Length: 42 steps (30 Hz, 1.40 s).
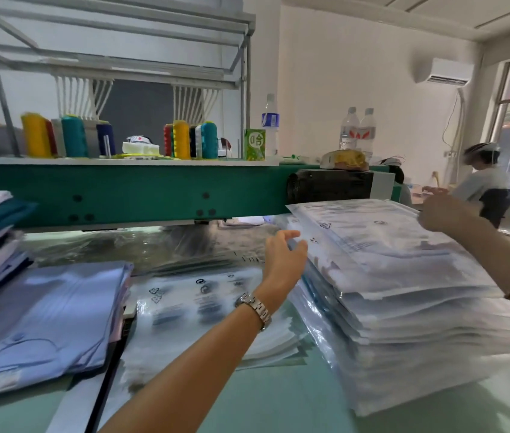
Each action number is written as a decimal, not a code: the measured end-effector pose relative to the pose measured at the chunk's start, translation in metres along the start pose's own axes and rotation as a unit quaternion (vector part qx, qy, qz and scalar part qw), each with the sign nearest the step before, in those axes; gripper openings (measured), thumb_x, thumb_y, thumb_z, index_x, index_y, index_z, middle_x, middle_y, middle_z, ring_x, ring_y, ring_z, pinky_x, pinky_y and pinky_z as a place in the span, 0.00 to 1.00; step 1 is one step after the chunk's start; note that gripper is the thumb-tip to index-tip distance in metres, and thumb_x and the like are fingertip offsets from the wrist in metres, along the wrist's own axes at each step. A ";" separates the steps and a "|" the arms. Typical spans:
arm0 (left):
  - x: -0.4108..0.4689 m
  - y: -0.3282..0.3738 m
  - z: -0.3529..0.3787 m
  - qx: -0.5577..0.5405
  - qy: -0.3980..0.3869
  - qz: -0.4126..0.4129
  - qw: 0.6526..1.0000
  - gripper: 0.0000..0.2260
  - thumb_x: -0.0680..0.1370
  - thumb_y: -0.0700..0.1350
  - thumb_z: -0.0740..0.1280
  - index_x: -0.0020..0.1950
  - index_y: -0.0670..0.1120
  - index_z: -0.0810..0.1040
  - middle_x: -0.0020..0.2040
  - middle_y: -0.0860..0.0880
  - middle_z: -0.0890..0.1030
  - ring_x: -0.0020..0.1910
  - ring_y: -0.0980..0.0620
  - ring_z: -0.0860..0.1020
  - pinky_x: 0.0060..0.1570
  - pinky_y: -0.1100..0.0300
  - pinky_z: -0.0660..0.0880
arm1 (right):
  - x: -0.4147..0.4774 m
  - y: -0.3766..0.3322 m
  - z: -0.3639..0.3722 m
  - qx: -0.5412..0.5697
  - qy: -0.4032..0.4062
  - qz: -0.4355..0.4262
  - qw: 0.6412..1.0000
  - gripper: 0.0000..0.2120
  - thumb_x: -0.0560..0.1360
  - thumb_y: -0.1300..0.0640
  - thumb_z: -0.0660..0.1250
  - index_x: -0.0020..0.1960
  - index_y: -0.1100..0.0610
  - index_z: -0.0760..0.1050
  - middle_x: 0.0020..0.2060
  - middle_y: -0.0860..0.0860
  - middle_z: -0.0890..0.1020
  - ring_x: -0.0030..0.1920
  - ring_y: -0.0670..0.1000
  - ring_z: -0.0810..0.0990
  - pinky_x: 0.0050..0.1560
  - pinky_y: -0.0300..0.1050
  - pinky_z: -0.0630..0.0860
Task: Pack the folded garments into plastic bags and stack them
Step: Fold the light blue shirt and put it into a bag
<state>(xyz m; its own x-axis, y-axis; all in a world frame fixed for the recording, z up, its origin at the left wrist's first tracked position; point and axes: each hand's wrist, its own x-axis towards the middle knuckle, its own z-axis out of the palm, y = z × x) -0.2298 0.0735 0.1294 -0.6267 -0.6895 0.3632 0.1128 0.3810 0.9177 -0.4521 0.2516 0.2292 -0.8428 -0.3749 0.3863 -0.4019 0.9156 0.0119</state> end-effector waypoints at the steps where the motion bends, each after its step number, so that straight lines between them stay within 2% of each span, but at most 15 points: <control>1: -0.002 -0.002 -0.008 0.011 0.010 0.010 1.000 0.13 0.81 0.44 0.63 0.66 0.48 0.73 0.61 0.51 0.74 0.44 0.61 0.75 0.42 0.70 0.76 | -0.011 -0.017 -0.011 -0.004 0.003 -0.024 1.000 0.05 0.75 0.59 0.59 0.47 0.59 0.72 0.51 0.57 0.77 0.53 0.59 0.75 0.61 0.55 0.70; 3: -0.007 -0.008 -0.025 0.036 0.031 0.026 0.999 0.11 0.80 0.41 0.63 0.62 0.49 0.74 0.62 0.50 0.74 0.51 0.56 0.77 0.52 0.62 0.77 | -0.037 -0.053 -0.029 0.001 0.015 -0.055 0.998 0.03 0.75 0.59 0.58 0.42 0.56 0.68 0.45 0.57 0.76 0.46 0.57 0.72 0.57 0.51 0.67; 6: -0.017 -0.026 -0.055 0.077 0.056 0.051 0.994 0.12 0.78 0.37 0.63 0.57 0.52 0.74 0.58 0.51 0.73 0.40 0.56 0.73 0.38 0.61 0.76 | -0.088 -0.114 -0.045 0.026 0.054 -0.133 0.989 0.07 0.75 0.60 0.57 0.39 0.55 0.68 0.42 0.54 0.77 0.42 0.55 0.72 0.51 0.51 0.68; 9: -0.030 -0.054 -0.088 0.137 0.102 0.044 0.984 0.14 0.76 0.36 0.64 0.59 0.49 0.77 0.54 0.49 0.75 0.40 0.53 0.75 0.44 0.52 0.78 | -0.135 -0.171 -0.037 0.045 0.080 -0.237 0.967 0.09 0.75 0.59 0.57 0.50 0.55 0.76 0.46 0.54 0.80 0.46 0.55 0.77 0.45 0.47 0.66; 13: -0.054 -0.098 -0.131 0.205 0.131 0.048 0.969 0.12 0.75 0.36 0.65 0.54 0.50 0.79 0.50 0.54 0.81 0.42 0.59 0.76 0.39 0.67 0.71 | -0.182 -0.235 0.000 0.086 0.010 -0.339 0.937 0.07 0.74 0.62 0.58 0.45 0.57 0.75 0.49 0.57 0.81 0.46 0.58 0.78 0.41 0.46 0.68; 15: -0.068 -0.116 -0.151 0.266 0.152 0.041 0.951 0.12 0.75 0.37 0.65 0.51 0.53 0.79 0.48 0.58 0.81 0.42 0.61 0.77 0.41 0.63 0.73 | -0.194 -0.262 0.031 0.114 -0.031 -0.366 0.923 0.08 0.75 0.63 0.59 0.51 0.59 0.75 0.51 0.58 0.81 0.50 0.59 0.79 0.44 0.48 0.72; 17: -0.079 -0.131 -0.170 0.323 0.173 0.045 0.929 0.11 0.75 0.37 0.66 0.50 0.53 0.79 0.47 0.57 0.81 0.44 0.57 0.78 0.46 0.55 0.76 | -0.203 -0.285 0.066 0.151 -0.078 -0.382 0.908 0.11 0.75 0.63 0.60 0.56 0.60 0.75 0.55 0.59 0.80 0.56 0.61 0.78 0.50 0.50 0.74; 19: -0.089 -0.143 -0.188 0.359 0.189 0.049 0.913 0.10 0.76 0.37 0.66 0.52 0.50 0.80 0.48 0.54 0.82 0.47 0.54 0.79 0.50 0.53 0.76 | -0.211 -0.303 0.099 0.194 -0.118 -0.397 0.889 0.11 0.76 0.65 0.59 0.57 0.60 0.74 0.57 0.59 0.78 0.59 0.61 0.76 0.54 0.51 0.75; 22: -0.101 -0.158 -0.207 0.368 0.217 0.040 0.903 0.11 0.76 0.36 0.65 0.53 0.49 0.80 0.49 0.51 0.83 0.48 0.51 0.80 0.51 0.50 0.76 | -0.219 -0.315 0.137 0.221 -0.166 -0.429 0.860 0.19 0.78 0.64 0.57 0.68 0.57 0.70 0.66 0.56 0.74 0.65 0.58 0.73 0.61 0.51 0.72; 23: -0.104 -0.162 -0.212 0.364 0.224 0.041 0.903 0.11 0.76 0.35 0.65 0.53 0.49 0.80 0.49 0.52 0.83 0.48 0.50 0.80 0.51 0.51 0.76 | -0.220 -0.316 0.145 0.214 -0.173 -0.458 0.845 0.18 0.79 0.62 0.57 0.68 0.57 0.70 0.66 0.56 0.74 0.65 0.58 0.73 0.61 0.51 0.71; 26: -0.111 -0.168 -0.222 0.345 0.226 0.050 0.910 0.13 0.76 0.34 0.64 0.54 0.49 0.80 0.49 0.53 0.82 0.48 0.52 0.79 0.52 0.51 0.74 | -0.220 -0.317 0.161 0.226 -0.182 -0.506 0.812 0.08 0.81 0.58 0.58 0.53 0.58 0.73 0.57 0.55 0.78 0.59 0.59 0.76 0.54 0.53 0.72; 29: -0.114 -0.173 -0.235 0.355 0.210 0.066 0.909 0.14 0.76 0.33 0.65 0.54 0.50 0.80 0.50 0.54 0.82 0.49 0.53 0.78 0.51 0.55 0.71 | -0.220 -0.314 0.168 0.278 -0.140 -0.509 0.802 0.11 0.80 0.51 0.61 0.55 0.58 0.76 0.53 0.51 0.81 0.55 0.52 0.78 0.52 0.50 0.74; 34: -0.120 -0.179 -0.253 0.360 0.184 0.091 0.910 0.11 0.75 0.40 0.62 0.52 0.52 0.80 0.48 0.60 0.81 0.48 0.57 0.79 0.51 0.55 0.73 | -0.224 -0.309 0.169 0.295 -0.035 -0.560 0.773 0.12 0.78 0.47 0.63 0.43 0.54 0.75 0.41 0.48 0.81 0.42 0.49 0.80 0.39 0.46 0.73; 37: -0.121 -0.178 -0.255 0.365 0.176 0.100 0.909 0.10 0.75 0.42 0.63 0.50 0.53 0.81 0.48 0.61 0.81 0.48 0.58 0.79 0.50 0.55 0.72 | -0.231 -0.313 0.165 0.282 0.082 -0.579 0.761 0.09 0.76 0.51 0.68 0.38 0.53 0.75 0.34 0.47 0.80 0.32 0.51 0.79 0.28 0.41 0.68; 42: -0.122 -0.179 -0.256 0.390 0.185 0.112 0.895 0.10 0.74 0.47 0.61 0.49 0.55 0.81 0.46 0.62 0.81 0.48 0.60 0.76 0.49 0.58 0.68 | -0.239 -0.315 0.162 0.291 0.151 -0.546 0.770 0.09 0.67 0.60 0.77 0.35 0.54 0.76 0.30 0.47 0.79 0.26 0.51 0.77 0.22 0.40 0.69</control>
<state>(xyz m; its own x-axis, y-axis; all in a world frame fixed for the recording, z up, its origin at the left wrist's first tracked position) 0.0244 -0.0680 -0.0376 -0.3405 -0.6439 0.6852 -0.4596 0.7497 0.4762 -0.1826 0.0296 -0.0166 0.1996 -0.7441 0.6376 -0.9791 -0.1768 0.1003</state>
